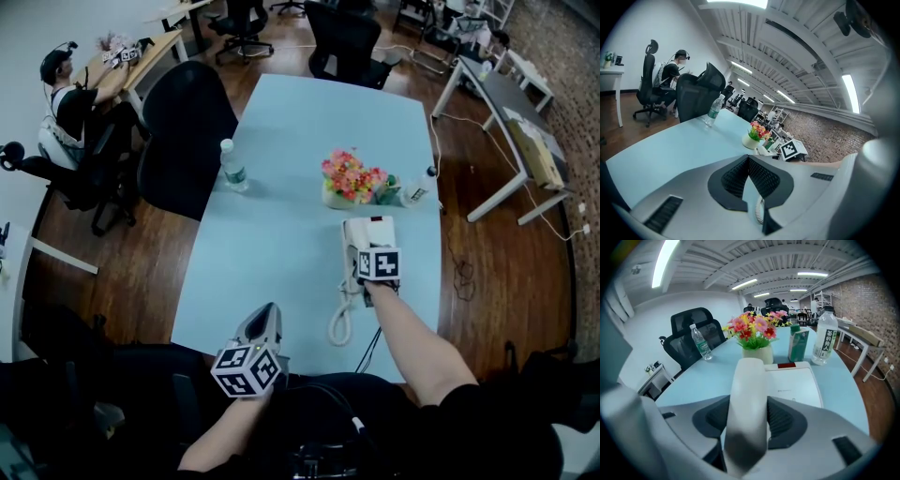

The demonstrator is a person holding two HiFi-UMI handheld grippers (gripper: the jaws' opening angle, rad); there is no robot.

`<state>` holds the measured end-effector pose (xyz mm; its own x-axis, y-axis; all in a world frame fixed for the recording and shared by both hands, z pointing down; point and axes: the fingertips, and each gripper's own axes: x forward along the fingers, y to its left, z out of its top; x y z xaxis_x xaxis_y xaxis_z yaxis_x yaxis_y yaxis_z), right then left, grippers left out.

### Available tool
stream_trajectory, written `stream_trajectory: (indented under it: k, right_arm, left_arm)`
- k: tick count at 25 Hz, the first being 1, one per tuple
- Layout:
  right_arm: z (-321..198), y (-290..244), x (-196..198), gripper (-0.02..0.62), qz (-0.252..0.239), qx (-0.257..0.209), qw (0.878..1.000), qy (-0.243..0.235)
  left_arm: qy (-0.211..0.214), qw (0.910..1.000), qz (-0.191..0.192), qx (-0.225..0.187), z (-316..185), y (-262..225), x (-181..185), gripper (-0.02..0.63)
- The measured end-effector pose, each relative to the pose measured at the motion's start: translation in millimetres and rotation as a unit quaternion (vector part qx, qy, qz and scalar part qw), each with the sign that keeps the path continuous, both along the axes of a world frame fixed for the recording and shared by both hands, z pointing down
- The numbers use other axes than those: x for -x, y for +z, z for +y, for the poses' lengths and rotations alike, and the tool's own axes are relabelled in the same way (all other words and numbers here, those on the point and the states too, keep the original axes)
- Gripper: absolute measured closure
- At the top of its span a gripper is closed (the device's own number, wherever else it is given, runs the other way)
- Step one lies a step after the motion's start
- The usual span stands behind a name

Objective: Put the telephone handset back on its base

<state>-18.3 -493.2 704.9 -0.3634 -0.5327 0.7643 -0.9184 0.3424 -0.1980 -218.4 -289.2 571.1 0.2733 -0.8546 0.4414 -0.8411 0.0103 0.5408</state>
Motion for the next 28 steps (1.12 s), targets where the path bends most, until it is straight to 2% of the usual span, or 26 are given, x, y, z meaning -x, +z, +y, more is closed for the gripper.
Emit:
stream_trajectory:
  k: [6,8,9,17,21,23,25,28]
  right_arm:
    - [-2.8,5.0,2.9,0.345,-0.006,0.004,1.000,0.017]
    - [-6.8,1.7,2.6,0.321,-0.010,-0.008,1.000,0.018]
    - [-8.3,-1.0,2.6,0.289,-0.011,-0.013,1.000,0.019]
    - [-1.4,-21.8,-6.6,0.287,-0.004,-0.040,0.999,0.025]
    - [5.7,-41.5,-11.2,0.296,-0.022,-0.059,0.997,0.038]
    - [16.3,-49.3,-14.0,0.376,-0.044,-0.065,0.996,0.044]
    - [30.1,-65.4,-12.1,0.581,-0.086,-0.084,0.992,0.043]
    - [62.6,-85.4,-8.5,0.583,-0.155,-0.101,0.981,0.050]
  left_arm:
    - [0.006,1.0000,0.000,-0.001,-1.6,-1.6,-1.2,0.606]
    - [0.008,1.0000,0.000,0.000,-1.6,-1.4,-0.2,0.606]
    - [0.010,1.0000,0.001,0.000,-1.5,-1.3,-0.2,0.606]
    - [0.027,0.9996,0.001,-0.010,3.2,-6.3,-4.9,0.606]
    - [0.043,0.9990,0.002,-0.008,8.8,-7.4,-7.0,0.606]
    - [0.062,0.9981,0.000,-0.007,12.5,-7.1,-11.8,0.606]
    - [0.087,0.9962,-0.002,-0.006,16.4,-5.6,-18.6,0.606]
    - [0.126,0.9919,-0.008,-0.001,23.6,-0.5,-27.4,0.606]
